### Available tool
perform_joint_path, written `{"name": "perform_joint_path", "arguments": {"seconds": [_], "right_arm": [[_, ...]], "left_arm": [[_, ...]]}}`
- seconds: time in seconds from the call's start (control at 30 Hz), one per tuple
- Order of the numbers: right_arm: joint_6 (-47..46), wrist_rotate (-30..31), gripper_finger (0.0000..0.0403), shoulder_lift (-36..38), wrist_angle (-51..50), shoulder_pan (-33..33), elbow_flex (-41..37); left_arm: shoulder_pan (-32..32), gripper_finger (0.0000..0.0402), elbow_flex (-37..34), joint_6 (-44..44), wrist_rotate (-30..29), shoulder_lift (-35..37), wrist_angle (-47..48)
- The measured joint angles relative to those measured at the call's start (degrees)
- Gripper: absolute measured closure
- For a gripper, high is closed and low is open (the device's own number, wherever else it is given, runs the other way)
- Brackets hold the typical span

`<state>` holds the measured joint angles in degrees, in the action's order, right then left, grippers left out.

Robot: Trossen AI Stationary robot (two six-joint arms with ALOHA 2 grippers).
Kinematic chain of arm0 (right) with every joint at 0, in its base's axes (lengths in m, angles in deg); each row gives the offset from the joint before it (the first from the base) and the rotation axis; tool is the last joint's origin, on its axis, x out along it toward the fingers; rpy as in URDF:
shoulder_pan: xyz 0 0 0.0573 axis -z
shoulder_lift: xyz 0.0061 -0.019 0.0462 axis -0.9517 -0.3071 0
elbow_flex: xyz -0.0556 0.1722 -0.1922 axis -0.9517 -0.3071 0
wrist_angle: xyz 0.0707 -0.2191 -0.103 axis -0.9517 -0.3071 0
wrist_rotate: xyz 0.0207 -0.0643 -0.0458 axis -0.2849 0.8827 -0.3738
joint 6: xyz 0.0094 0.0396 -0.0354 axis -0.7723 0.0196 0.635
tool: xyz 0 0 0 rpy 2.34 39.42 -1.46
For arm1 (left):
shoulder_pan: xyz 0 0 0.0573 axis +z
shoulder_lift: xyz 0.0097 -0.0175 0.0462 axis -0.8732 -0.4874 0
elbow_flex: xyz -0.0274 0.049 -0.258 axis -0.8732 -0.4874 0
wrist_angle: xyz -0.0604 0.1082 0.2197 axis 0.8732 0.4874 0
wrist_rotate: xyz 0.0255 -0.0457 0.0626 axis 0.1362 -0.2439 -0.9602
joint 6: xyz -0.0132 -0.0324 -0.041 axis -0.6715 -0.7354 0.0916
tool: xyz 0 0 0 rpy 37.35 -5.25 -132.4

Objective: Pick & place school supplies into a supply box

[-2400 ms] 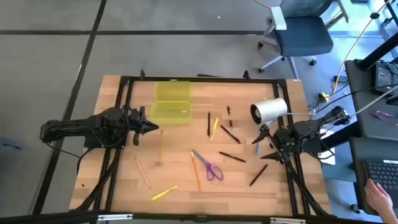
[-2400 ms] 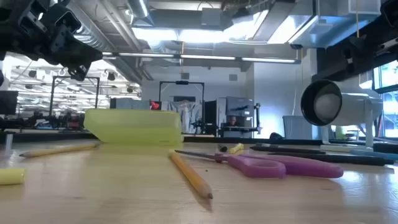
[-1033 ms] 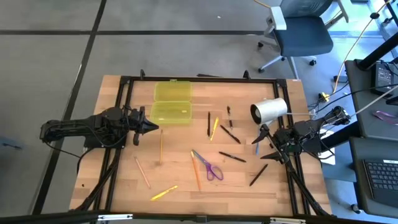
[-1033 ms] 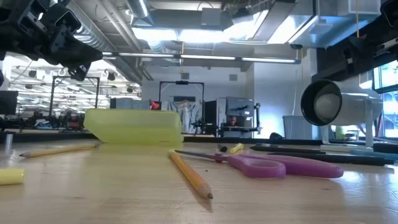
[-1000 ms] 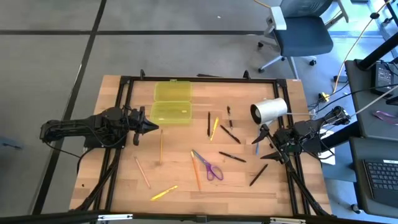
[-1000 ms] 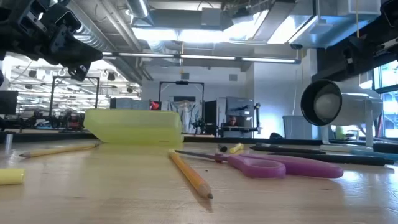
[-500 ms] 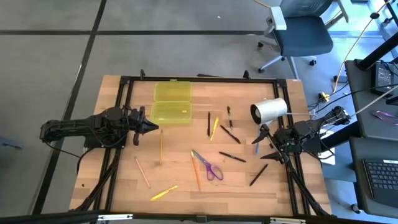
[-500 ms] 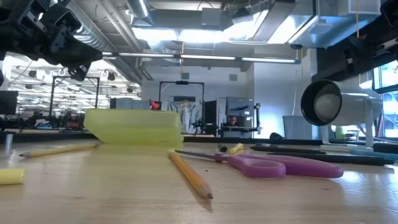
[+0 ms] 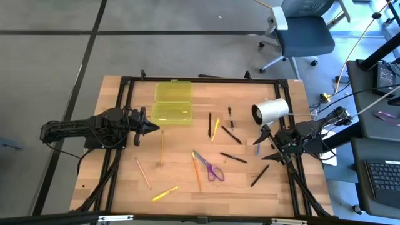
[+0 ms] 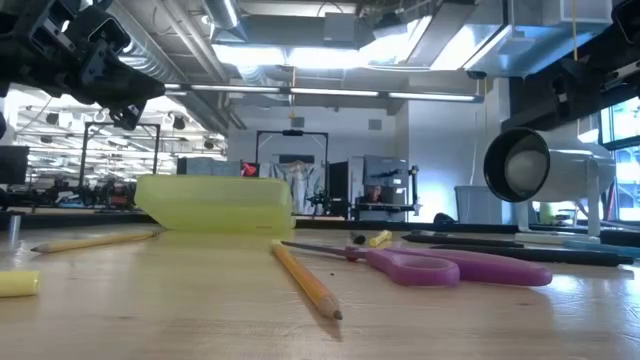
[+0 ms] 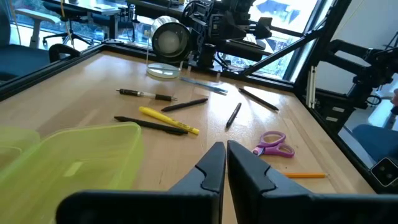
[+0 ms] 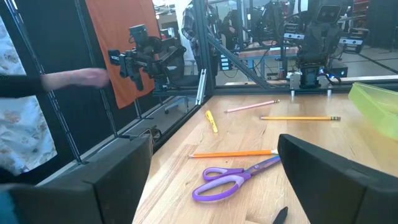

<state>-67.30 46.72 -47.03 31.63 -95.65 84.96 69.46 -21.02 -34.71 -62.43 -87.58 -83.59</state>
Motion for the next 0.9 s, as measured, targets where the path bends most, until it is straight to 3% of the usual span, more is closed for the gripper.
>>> {"name": "perform_joint_path", "arguments": {"seconds": [0.9], "right_arm": [[-0.1,2.0,0.0052,0.0,0.4,0.0,0.0]], "left_arm": [[0.0,0.0393,0.0,0.0,0.1,0.0,0.0]]}}
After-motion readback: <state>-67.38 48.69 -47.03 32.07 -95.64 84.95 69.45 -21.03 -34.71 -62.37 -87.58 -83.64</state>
